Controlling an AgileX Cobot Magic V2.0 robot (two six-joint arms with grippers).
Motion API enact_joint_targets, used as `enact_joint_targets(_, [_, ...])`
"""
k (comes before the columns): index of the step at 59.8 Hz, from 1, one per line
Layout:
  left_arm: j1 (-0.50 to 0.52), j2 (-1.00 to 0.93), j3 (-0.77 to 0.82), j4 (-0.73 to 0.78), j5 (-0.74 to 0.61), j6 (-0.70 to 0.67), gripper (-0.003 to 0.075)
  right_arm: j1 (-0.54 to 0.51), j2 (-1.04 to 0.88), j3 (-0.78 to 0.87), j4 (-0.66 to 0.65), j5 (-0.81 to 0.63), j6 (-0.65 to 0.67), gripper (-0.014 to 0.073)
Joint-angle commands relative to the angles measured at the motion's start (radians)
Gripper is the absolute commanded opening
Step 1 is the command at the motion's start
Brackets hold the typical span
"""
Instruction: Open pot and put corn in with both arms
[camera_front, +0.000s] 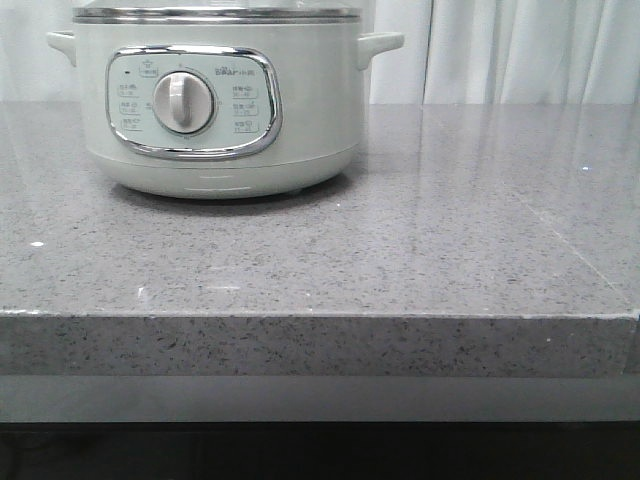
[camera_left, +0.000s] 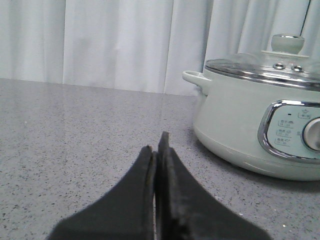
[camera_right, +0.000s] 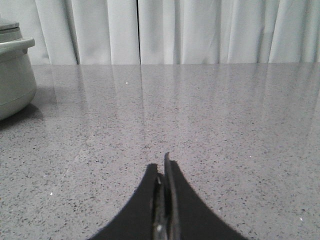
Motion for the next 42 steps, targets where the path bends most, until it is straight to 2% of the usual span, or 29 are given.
enact_joint_targets(1, [0.003,-0.018,0.006,-0.004,-0.083,-0.007,-0.0020,-0.013,-0.024,0.000,-0.006,-0.085,-0.004,-0.0067])
enact_joint_targets(42, [0.003,-0.018,0.006,-0.004,-0.083,-0.007,-0.0020,-0.032,-0.024,0.000,-0.006,-0.085,-0.004,-0.0067])
